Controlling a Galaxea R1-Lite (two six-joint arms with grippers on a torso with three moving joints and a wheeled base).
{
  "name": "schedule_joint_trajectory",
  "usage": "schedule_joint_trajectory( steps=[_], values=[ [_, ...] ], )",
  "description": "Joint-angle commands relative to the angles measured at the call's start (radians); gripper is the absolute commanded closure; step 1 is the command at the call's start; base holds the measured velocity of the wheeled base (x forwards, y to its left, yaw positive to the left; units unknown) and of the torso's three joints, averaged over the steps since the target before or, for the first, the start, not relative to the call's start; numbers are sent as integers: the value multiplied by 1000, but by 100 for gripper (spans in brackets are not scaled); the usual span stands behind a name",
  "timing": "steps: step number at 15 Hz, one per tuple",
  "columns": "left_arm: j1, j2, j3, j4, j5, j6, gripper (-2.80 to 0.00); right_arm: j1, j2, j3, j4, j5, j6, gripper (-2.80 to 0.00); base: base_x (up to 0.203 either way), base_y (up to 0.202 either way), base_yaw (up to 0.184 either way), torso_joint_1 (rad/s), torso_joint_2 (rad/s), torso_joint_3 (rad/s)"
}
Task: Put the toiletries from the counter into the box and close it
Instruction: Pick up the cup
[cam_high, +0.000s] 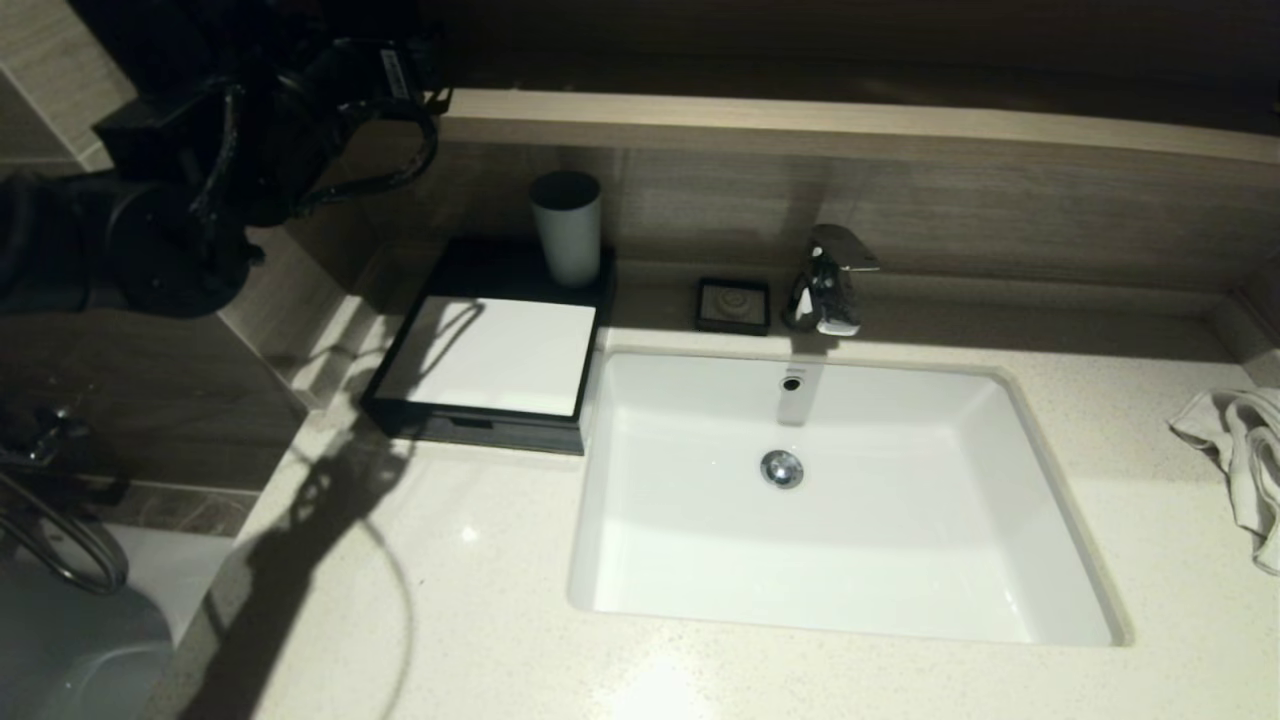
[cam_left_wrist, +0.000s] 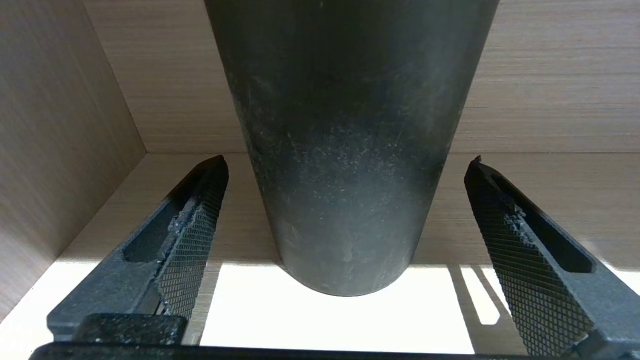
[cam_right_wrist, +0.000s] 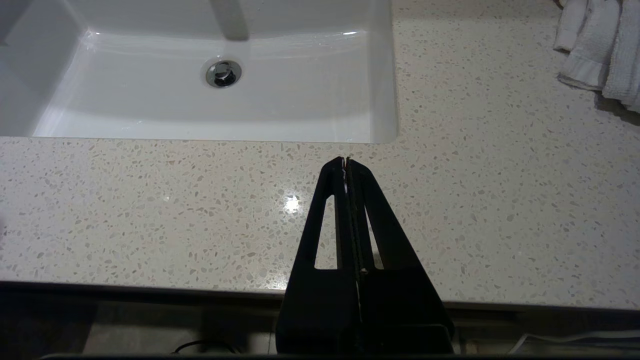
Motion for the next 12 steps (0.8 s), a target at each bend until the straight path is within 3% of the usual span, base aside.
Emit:
schedule_joint_trajectory(
  steps=[1,4,5,12],
  values=[
    [0,2,-5,-3,2,1,-280,0,0,0,0,0,0,0,0,0,0,0,0,0],
    [0,0,-6,-5,14,1,-280,0,0,0,0,0,0,0,0,0,0,0,0,0],
    [0,-2,-9,-5,19,1,0,0,2,0,0,0,0,0,0,0,0,0,0,0],
    [0,5,-27,-5,19,1,0,0,0,0,0,0,0,0,0,0,0,0,0,0]
  ],
)
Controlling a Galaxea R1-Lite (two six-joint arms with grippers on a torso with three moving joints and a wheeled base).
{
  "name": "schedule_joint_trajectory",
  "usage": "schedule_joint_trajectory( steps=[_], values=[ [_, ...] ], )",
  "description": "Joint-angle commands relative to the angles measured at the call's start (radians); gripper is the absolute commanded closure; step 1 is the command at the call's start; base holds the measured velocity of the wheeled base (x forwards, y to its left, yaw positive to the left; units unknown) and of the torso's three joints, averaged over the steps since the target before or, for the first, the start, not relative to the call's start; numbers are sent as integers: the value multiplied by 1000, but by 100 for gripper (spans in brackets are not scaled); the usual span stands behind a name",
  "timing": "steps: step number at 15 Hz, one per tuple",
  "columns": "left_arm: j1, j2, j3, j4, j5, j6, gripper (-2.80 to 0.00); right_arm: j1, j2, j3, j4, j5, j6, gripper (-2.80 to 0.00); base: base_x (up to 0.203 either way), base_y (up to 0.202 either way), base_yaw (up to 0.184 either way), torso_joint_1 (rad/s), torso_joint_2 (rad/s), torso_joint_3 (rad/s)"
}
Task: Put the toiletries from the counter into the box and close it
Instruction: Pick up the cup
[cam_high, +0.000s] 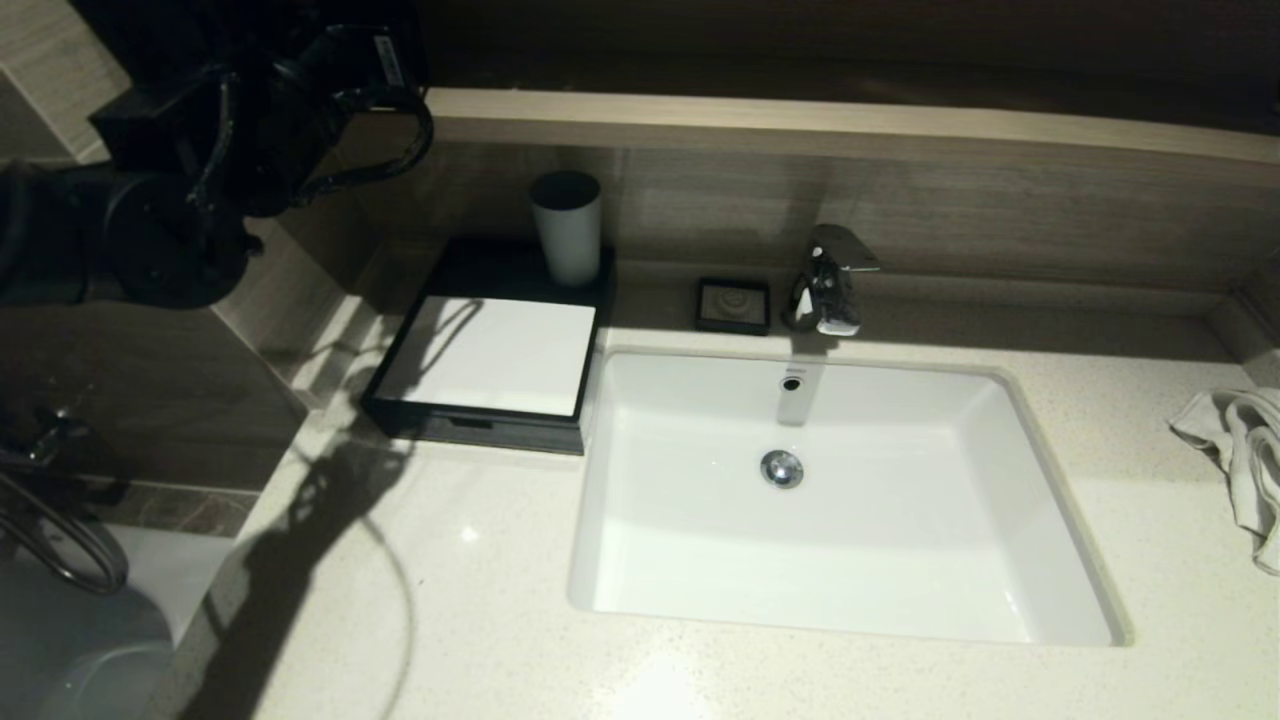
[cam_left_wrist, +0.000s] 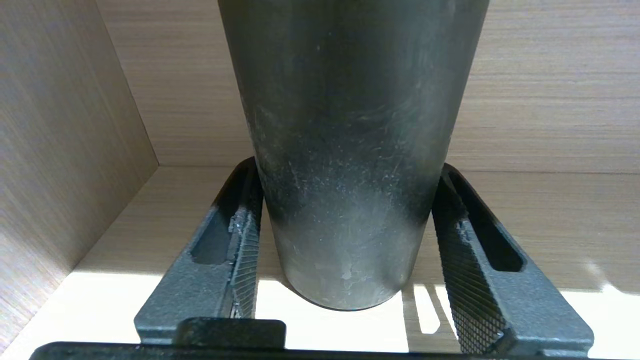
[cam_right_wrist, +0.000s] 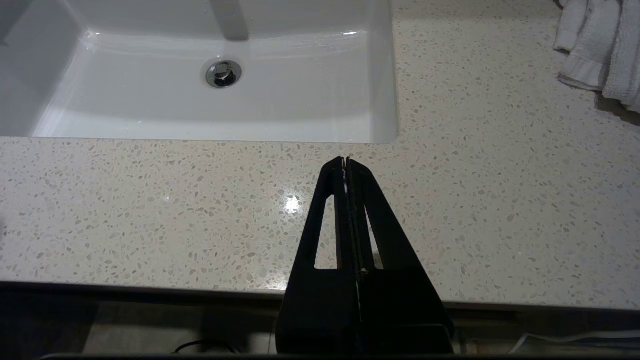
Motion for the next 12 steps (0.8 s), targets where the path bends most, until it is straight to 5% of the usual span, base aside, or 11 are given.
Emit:
schedule_joint_trajectory(
  steps=[1,12],
  values=[
    [0,-1,-1,-5,1,1,0,0,0,0,1,0,0,0,0,0,0,0,0,0],
    [-6,-83,24,-3,0,-7,0,0,1,0,0,0,0,0,0,0,0,0,0,0]
  ],
)
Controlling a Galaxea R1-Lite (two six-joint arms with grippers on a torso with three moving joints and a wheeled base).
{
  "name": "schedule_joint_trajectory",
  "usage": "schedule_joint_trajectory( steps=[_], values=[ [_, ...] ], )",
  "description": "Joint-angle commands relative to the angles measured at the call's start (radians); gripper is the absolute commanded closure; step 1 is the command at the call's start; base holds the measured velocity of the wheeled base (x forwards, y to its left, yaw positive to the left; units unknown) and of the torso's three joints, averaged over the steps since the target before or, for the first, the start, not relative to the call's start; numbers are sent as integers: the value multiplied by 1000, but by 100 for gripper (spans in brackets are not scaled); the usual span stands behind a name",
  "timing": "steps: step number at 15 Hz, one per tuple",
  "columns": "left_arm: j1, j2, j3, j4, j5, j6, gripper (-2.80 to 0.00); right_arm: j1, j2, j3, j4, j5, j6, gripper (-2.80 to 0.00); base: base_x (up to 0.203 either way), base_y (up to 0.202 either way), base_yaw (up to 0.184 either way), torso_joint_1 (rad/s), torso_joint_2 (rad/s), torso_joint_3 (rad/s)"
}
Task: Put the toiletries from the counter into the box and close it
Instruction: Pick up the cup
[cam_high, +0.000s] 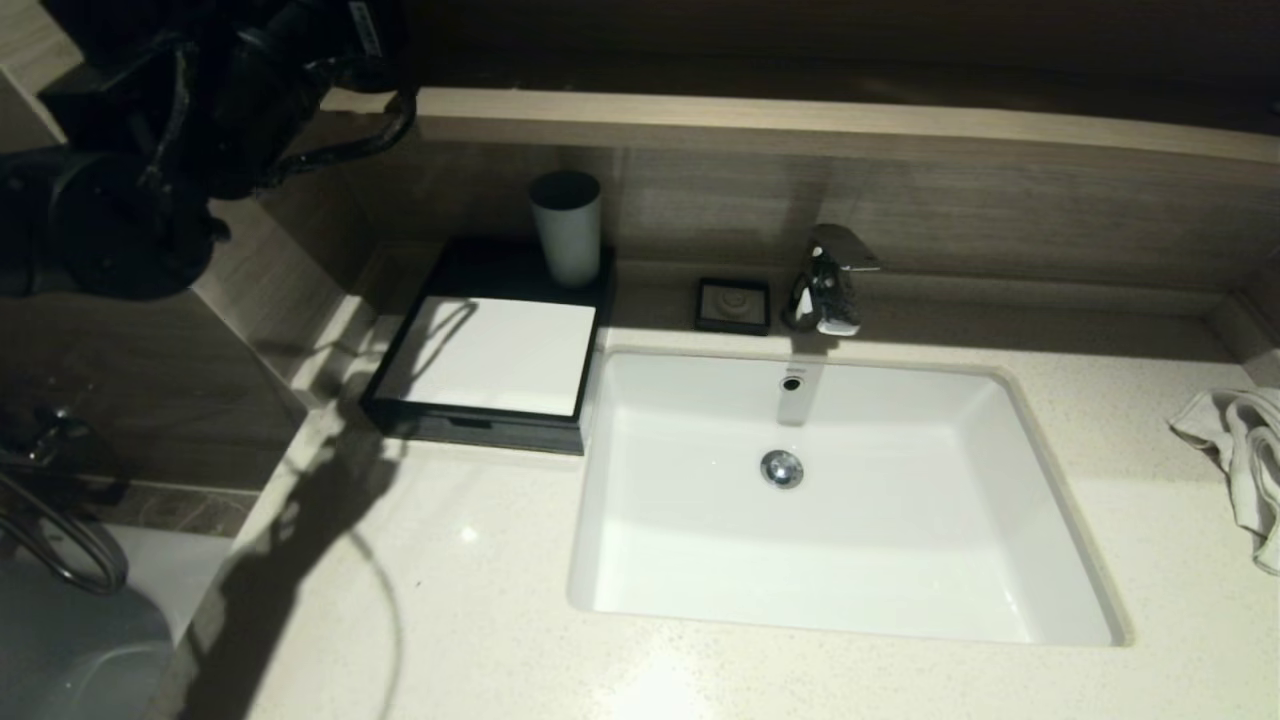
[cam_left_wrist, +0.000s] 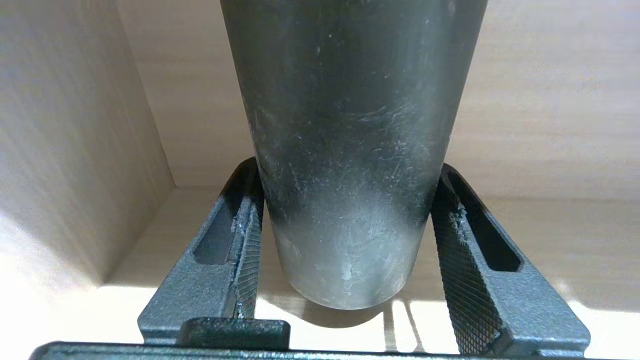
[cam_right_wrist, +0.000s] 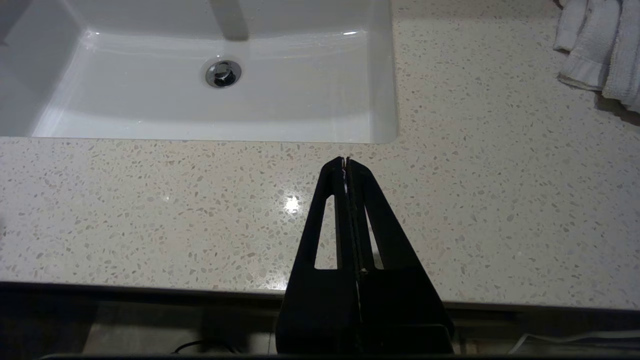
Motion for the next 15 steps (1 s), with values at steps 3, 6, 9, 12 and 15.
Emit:
schedule_joint_trajectory(
  steps=[3,6,9,12,15],
  values=[
    [-15,-95,115,-5,-2,-3,0,0,1,0,0,0,0,0,0,0,0,0,0,0],
    [-21,-178,230,-12,-5,-31,0,0,0,0,0,0,0,0,0,0,0,0,0,0],
    [-29,-252,355,-23,-6,-42,0,0,0,0,-1,0,0,0,0,0,0,0,0,0],
    [-36,-314,483,-61,-6,-43,0,0,0,0,0,0,0,0,0,0,0,0,0,0],
    [-63,-389,613,-114,-6,-41,0,0,0,0,0,0,0,0,0,0,0,0,0,0]
  ],
)
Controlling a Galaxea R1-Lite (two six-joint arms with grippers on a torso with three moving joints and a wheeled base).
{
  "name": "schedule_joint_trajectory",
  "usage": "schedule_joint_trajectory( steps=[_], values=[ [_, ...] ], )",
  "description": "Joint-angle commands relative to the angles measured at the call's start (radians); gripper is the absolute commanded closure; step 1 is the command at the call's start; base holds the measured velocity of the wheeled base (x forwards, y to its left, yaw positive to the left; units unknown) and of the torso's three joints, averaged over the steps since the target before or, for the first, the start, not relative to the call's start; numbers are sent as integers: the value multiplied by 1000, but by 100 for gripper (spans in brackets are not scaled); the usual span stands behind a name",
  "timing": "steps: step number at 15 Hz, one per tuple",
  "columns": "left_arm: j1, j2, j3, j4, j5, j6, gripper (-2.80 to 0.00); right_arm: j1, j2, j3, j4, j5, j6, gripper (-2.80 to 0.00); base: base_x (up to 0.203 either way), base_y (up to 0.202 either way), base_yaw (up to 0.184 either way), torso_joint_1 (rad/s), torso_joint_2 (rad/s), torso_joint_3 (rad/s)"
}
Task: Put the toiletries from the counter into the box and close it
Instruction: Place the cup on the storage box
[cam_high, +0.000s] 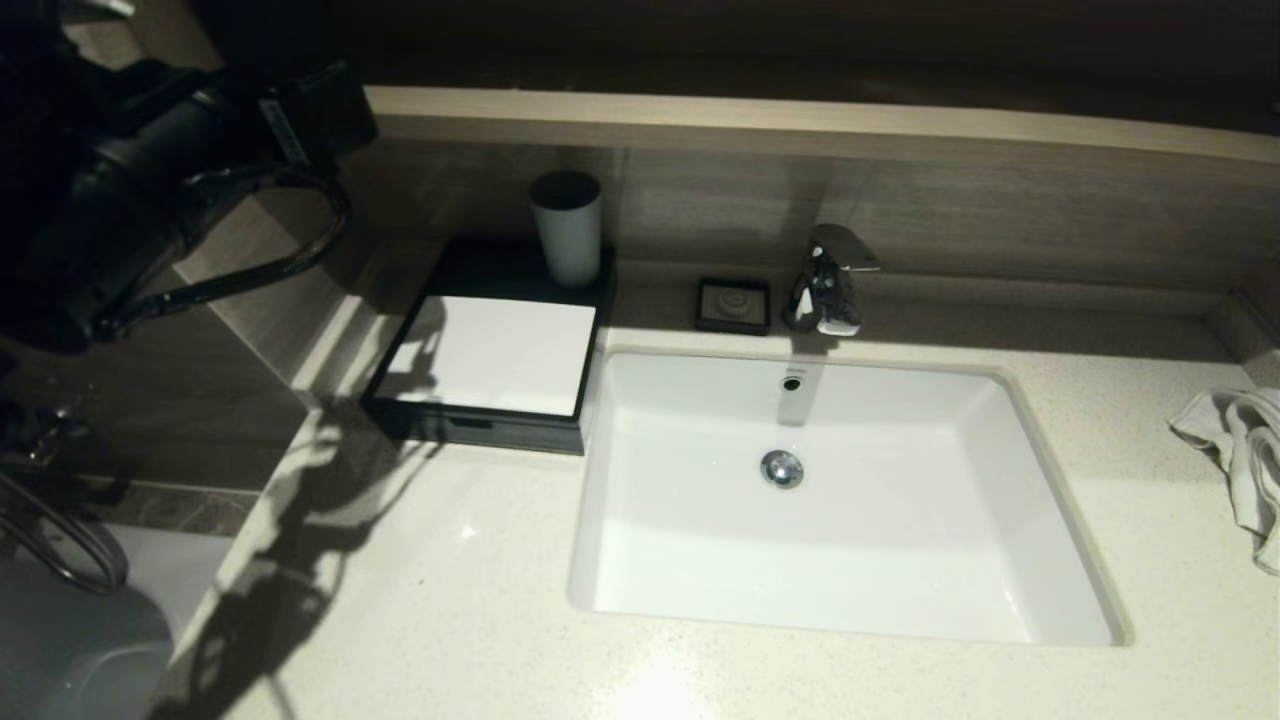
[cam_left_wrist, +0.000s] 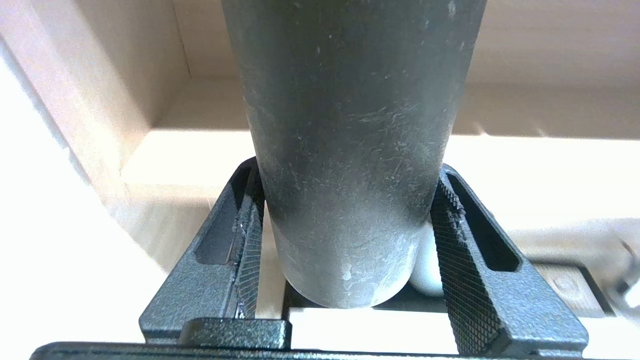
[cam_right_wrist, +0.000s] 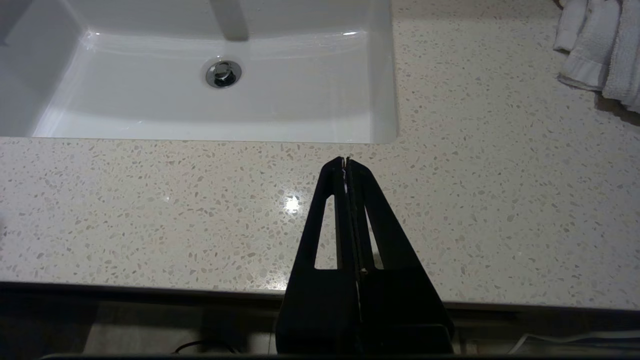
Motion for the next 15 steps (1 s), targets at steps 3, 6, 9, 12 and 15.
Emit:
schedule_joint_trajectory(
  steps=[3,6,9,12,15],
  values=[
    [-31,-125,156,-22,3,-1,0,0,0,0,-1,0,0,0,0,0,0,0,0,0],
    [-37,-174,256,-46,4,-4,0,0,0,0,0,0,0,0,0,0,0,0,0,0],
    [-37,-194,376,-100,5,-2,0,0,0,0,0,0,0,0,0,0,0,0,0,0],
    [-36,-190,492,-177,9,0,0,0,0,0,0,0,0,0,0,0,0,0,0,0],
    [-35,-158,572,-242,12,-1,0,0,0,0,-1,0,0,0,0,0,0,0,0,0]
  ],
)
